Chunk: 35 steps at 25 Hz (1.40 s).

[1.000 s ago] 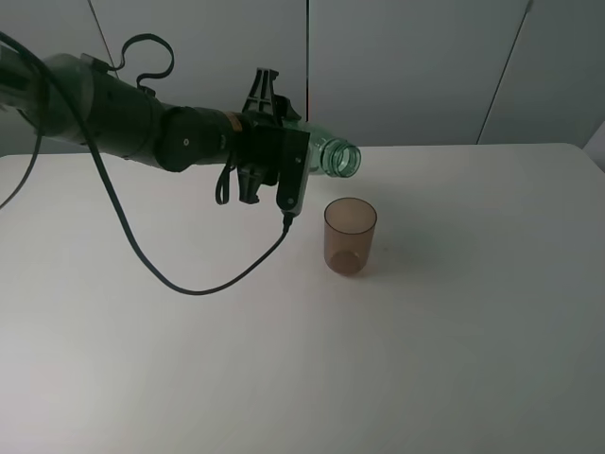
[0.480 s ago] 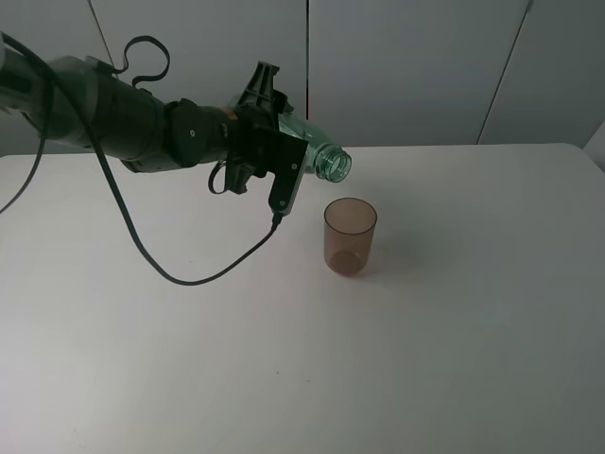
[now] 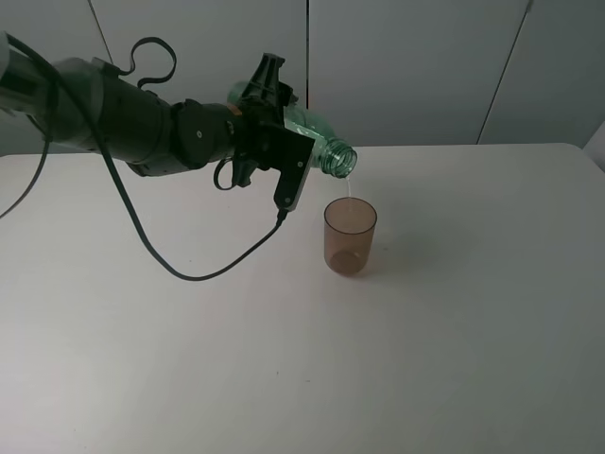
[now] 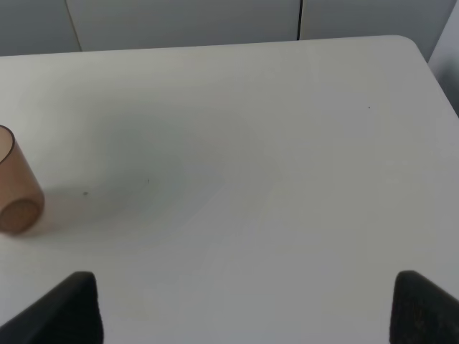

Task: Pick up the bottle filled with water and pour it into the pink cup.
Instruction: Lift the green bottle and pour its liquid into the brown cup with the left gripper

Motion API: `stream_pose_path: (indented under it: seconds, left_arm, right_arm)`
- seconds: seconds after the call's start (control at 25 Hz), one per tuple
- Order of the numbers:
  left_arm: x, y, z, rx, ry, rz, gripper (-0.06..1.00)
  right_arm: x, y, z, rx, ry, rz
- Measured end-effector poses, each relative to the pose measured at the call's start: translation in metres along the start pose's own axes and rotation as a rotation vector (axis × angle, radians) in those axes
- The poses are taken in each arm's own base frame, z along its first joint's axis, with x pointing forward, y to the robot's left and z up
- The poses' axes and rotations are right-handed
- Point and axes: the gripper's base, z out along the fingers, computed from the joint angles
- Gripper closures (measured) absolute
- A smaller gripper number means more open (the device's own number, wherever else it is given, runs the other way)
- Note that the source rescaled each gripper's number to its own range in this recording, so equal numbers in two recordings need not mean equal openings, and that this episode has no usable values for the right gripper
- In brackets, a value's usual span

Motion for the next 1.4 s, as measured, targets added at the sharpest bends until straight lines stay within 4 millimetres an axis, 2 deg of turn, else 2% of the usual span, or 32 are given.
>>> stream_pose_path:
  seconds: [0.68,1.4]
  left_arm:
    - [-0.0042,0.0041,-0.0002,-0.047,-0.04,0.119,0.94]
    - [-0.0047,0.0074,-0.0005,-0.085,-0.042,0.155,0.94]
  right_arm:
    - [0.0,0.0,0.0,0.0,0.0,0.0]
    - [0.0,0.0,0.0,0.0,0.0,0.0]
